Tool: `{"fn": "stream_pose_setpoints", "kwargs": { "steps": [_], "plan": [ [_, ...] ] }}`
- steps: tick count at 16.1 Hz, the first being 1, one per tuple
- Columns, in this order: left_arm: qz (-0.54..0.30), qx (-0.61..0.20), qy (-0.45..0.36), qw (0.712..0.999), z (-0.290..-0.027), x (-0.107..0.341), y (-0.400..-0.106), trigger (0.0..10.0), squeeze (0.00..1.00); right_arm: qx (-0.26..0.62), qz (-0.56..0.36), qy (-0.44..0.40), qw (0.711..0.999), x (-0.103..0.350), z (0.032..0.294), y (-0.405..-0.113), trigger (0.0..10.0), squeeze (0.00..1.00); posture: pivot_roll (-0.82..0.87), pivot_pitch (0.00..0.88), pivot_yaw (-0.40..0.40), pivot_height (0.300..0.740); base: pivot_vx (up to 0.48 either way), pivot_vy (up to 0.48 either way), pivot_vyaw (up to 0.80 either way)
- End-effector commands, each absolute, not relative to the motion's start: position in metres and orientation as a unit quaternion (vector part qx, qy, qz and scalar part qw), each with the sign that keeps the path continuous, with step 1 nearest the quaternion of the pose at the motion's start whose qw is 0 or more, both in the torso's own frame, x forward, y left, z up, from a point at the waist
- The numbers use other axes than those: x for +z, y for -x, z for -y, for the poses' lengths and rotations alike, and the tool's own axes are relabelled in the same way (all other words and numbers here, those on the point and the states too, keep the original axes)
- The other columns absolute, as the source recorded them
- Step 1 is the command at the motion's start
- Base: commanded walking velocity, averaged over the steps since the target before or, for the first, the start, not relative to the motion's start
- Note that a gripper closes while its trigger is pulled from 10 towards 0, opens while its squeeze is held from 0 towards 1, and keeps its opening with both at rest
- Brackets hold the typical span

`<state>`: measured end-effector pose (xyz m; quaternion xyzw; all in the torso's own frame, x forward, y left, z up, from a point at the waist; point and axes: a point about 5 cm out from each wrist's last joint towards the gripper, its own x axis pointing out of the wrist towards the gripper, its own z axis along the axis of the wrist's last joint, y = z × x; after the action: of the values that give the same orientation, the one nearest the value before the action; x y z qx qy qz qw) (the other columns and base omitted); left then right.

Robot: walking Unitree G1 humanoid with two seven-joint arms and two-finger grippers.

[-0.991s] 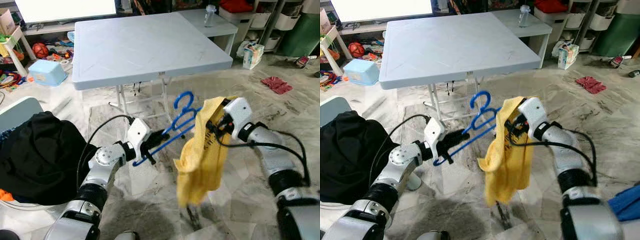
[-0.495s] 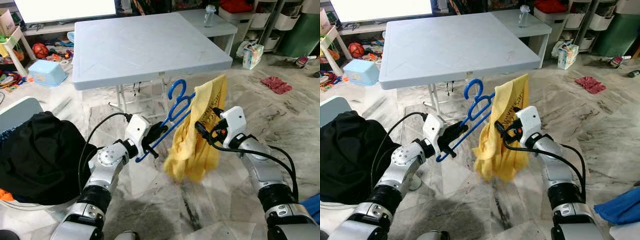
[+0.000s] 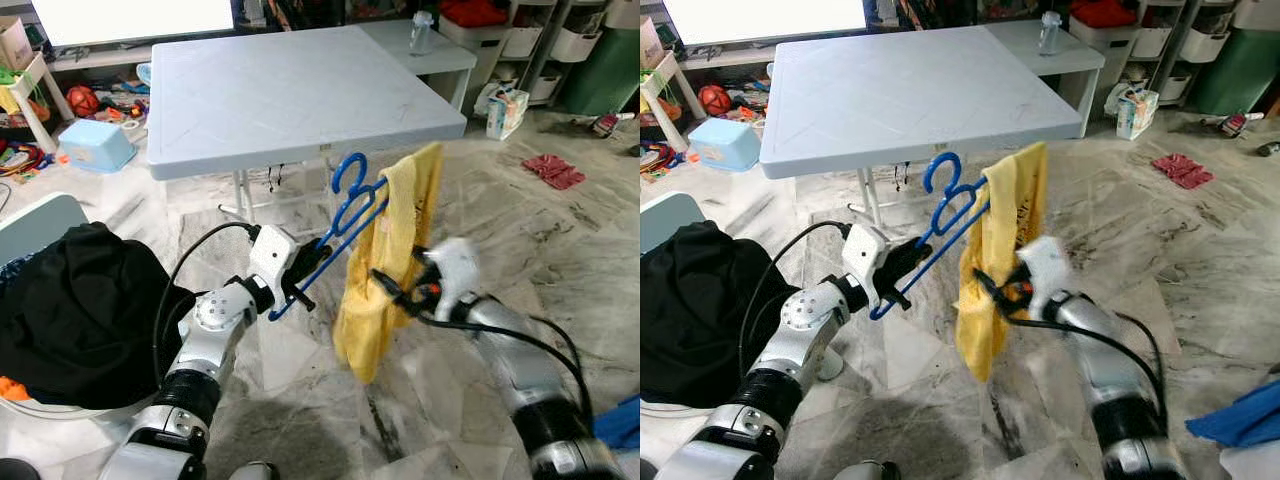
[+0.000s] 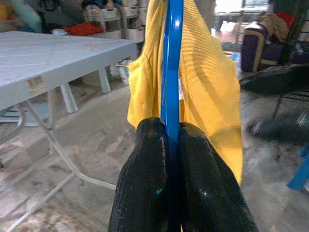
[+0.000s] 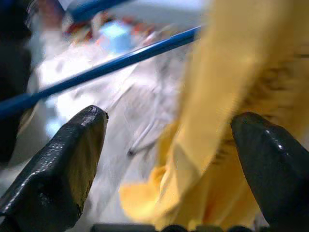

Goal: Hang hanger

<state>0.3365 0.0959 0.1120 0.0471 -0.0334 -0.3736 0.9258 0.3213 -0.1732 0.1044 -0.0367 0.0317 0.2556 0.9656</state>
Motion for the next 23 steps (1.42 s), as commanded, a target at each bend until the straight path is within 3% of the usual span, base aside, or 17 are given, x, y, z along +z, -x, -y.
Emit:
{"fn": "stream_pose_setpoints", "kwargs": {
  "steps": [1, 5, 6, 9, 11, 15, 21, 23],
  "plan": [
    [0.079, -0.351, -0.046, 0.932, -0.097, 0.128, -0.338, 0.0, 0.00, 0.186, 0.008, -0.008, 0.982, 0.116, 0.182, -0.319, 10.0, 0.00, -0.02, 0.000, 0.000, 0.740, 0.000, 0.000, 0.00],
    [0.075, -0.345, -0.027, 0.935, -0.093, 0.121, -0.331, 0.0, 0.00, 0.097, -0.027, -0.035, 0.994, 0.101, 0.178, -0.309, 10.0, 0.00, -0.02, 0.000, 0.006, 0.740, 0.000, 0.000, 0.00],
    [0.071, -0.351, -0.029, 0.933, -0.091, 0.119, -0.330, 0.0, 0.00, 0.120, -0.004, -0.074, 0.990, 0.106, 0.170, -0.307, 10.0, 0.00, -0.02, 0.000, 0.008, 0.740, 0.000, 0.000, 0.00],
    [0.071, -0.355, -0.031, 0.932, -0.088, 0.122, -0.331, 0.0, 0.00, 0.147, 0.006, -0.036, 0.989, 0.112, 0.156, -0.304, 10.0, 0.00, -0.02, 0.000, 0.012, 0.740, 0.000, 0.000, 0.00],
    [0.077, -0.365, -0.027, 0.928, -0.082, 0.125, -0.331, 0.0, 0.00, 0.144, -0.005, -0.062, 0.988, 0.109, 0.154, -0.306, 10.0, 0.00, -0.02, 0.000, 0.012, 0.740, 0.000, 0.000, 0.00],
    [0.085, -0.388, -0.024, 0.917, -0.069, 0.128, -0.325, 0.0, 0.00, 0.134, 0.001, 0.011, 0.991, 0.108, 0.146, -0.320, 10.0, 0.00, -0.02, 0.000, 0.010, 0.740, 0.000, 0.000, 0.00],
    [0.085, -0.398, -0.025, 0.913, -0.064, 0.129, -0.323, 0.0, 0.00, 0.026, 0.034, 0.096, 0.994, 0.121, 0.165, -0.349, 10.0, 0.00, 0.00, 0.000, -0.002, 0.740, 0.000, 0.000, 0.00],
    [0.084, -0.399, -0.024, 0.913, -0.065, 0.129, -0.323, 0.0, 0.00, 0.022, 0.019, 0.086, 0.996, 0.116, 0.168, -0.352, 10.0, 0.00, 0.00, 0.000, -0.002, 0.740, 0.000, 0.000, 0.00]
  ]
}}
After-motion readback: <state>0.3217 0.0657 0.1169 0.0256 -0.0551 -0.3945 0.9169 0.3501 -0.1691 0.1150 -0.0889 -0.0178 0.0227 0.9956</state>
